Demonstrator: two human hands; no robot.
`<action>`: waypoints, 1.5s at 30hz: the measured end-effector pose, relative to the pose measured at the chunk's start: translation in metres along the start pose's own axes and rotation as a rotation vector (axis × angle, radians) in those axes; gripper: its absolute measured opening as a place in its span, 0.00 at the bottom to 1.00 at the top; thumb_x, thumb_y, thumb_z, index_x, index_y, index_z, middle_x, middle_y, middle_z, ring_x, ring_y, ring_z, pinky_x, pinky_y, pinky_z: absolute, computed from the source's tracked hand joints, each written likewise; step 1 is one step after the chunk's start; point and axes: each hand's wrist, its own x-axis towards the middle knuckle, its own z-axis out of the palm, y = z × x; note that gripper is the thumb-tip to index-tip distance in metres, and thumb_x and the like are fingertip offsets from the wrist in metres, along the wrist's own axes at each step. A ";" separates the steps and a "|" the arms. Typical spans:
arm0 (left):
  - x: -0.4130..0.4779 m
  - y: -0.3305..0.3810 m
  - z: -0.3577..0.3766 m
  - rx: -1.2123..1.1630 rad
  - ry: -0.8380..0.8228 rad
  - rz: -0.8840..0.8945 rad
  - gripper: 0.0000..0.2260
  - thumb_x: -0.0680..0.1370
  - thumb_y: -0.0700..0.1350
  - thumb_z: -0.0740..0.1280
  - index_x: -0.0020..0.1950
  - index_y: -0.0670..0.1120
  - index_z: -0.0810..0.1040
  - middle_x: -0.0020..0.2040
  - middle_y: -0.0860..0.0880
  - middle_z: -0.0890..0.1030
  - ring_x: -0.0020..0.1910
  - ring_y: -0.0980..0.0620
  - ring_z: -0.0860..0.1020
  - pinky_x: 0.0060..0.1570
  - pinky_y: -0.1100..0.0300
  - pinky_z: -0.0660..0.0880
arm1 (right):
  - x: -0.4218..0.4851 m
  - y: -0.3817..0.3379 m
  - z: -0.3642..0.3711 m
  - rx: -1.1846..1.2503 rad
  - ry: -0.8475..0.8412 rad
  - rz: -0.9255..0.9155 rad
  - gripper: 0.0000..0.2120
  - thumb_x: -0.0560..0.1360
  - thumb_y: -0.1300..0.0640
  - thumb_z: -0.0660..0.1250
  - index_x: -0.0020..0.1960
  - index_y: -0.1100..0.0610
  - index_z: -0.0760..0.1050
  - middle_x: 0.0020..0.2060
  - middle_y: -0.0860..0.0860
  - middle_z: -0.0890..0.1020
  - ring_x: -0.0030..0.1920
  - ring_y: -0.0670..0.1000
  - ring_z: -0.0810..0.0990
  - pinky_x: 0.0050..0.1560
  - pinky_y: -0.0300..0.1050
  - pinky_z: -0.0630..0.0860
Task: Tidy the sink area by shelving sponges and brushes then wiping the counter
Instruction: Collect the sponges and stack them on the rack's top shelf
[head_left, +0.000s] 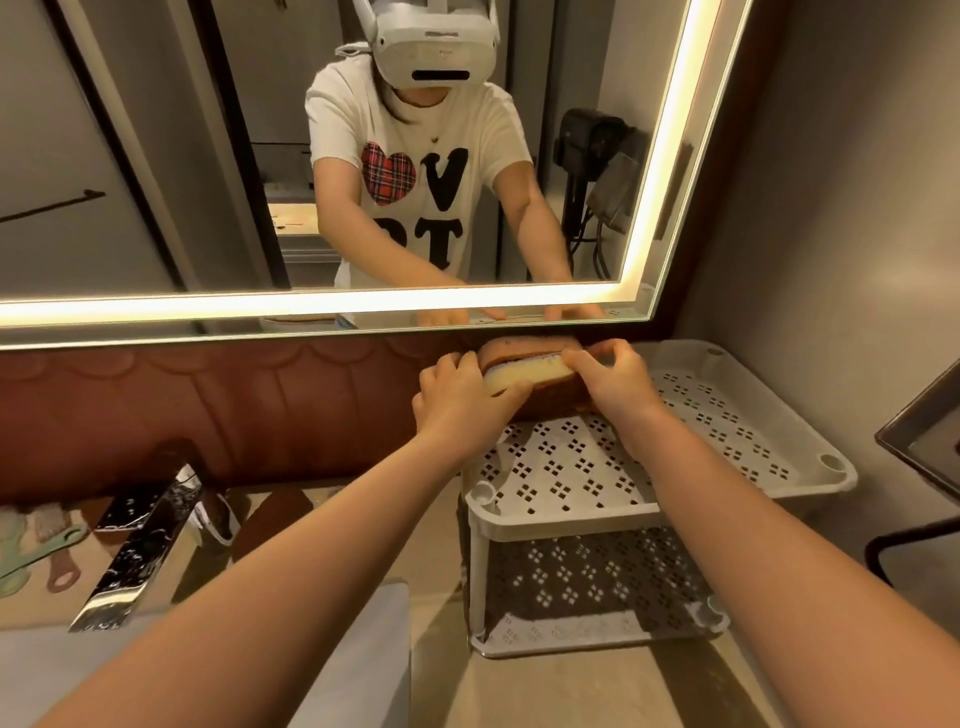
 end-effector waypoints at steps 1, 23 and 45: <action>-0.002 -0.003 0.000 -0.005 0.029 0.028 0.31 0.76 0.60 0.60 0.74 0.47 0.59 0.73 0.46 0.62 0.71 0.44 0.59 0.67 0.49 0.58 | 0.000 0.001 0.001 -0.006 -0.005 -0.008 0.14 0.74 0.49 0.66 0.54 0.54 0.68 0.55 0.56 0.75 0.53 0.54 0.77 0.49 0.49 0.79; 0.009 0.001 0.004 0.409 -0.035 0.187 0.22 0.82 0.51 0.49 0.75 0.47 0.52 0.73 0.48 0.63 0.70 0.46 0.61 0.67 0.47 0.57 | -0.004 0.004 -0.004 -0.159 0.066 -0.132 0.16 0.75 0.48 0.64 0.57 0.58 0.75 0.46 0.51 0.76 0.51 0.54 0.78 0.53 0.58 0.78; -0.060 -0.025 -0.085 -0.023 -0.165 0.369 0.15 0.81 0.50 0.57 0.59 0.45 0.78 0.52 0.49 0.81 0.49 0.54 0.78 0.51 0.59 0.73 | -0.081 -0.043 0.015 -0.461 -0.091 -0.416 0.08 0.75 0.49 0.65 0.44 0.53 0.75 0.37 0.51 0.78 0.39 0.49 0.75 0.39 0.44 0.73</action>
